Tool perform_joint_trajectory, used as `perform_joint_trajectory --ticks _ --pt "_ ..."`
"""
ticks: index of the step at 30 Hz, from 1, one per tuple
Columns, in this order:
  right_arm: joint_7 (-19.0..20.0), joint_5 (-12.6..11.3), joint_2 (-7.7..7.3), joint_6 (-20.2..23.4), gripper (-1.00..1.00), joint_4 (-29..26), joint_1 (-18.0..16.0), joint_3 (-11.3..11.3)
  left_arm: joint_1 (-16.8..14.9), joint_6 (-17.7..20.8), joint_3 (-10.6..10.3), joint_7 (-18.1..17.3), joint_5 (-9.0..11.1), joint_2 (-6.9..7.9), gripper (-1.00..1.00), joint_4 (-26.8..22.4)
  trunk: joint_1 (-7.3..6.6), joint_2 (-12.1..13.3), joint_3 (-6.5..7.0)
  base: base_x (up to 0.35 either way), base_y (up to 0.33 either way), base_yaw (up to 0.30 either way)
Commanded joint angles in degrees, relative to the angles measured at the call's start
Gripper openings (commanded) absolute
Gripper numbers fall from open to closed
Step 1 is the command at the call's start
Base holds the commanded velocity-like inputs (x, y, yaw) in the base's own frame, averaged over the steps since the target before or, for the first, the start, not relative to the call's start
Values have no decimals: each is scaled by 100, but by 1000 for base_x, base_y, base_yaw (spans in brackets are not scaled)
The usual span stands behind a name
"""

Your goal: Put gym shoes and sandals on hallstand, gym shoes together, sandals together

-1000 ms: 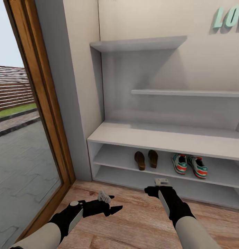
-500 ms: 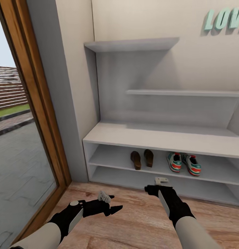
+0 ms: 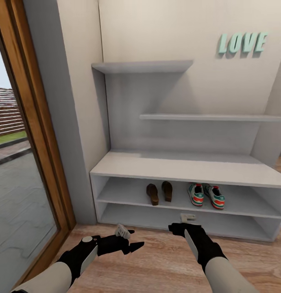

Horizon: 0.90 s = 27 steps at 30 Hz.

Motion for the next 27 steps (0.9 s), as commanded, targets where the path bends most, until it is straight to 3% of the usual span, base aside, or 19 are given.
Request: perform_joint_trajectory --ticks 1,8,12,14,16,20,27 --pt "17 42 9 30 100 15 -2 -32 -7 -54 -40 6 25 4 100 8 -4 -1 17 0 0 -1" --pt "309 37 -20 -22 100 820 -2 -41 -10 -54 -28 -2 25 26 100 7 -22 9 172 0 0 0" --pt "1366 35 -26 -930 100 1492 -2 -41 -11 -54 -21 -59 36 169 100 1 -69 89 252 0 0 0" --pt "2046 40 -27 -1226 100 1936 -4 -41 -12 -54 -14 -254 44 249 100 0 -113 169 288 0 0 0" --pt "2373 57 -27 -1299 100 2219 -3 -41 -12 -54 -10 -384 48 275 100 0 -157 249 324 0 0 0" --pt "2930 90 -21 -1365 100 2680 1 -34 -12 -54 -6 -508 45 297 100 0 -245 410 396 0 0 0" --pt "3378 71 -24 -1407 100 2841 30 -38 -12 -54 0 -535 43 302 100 0 -399 690 522 0 0 0"
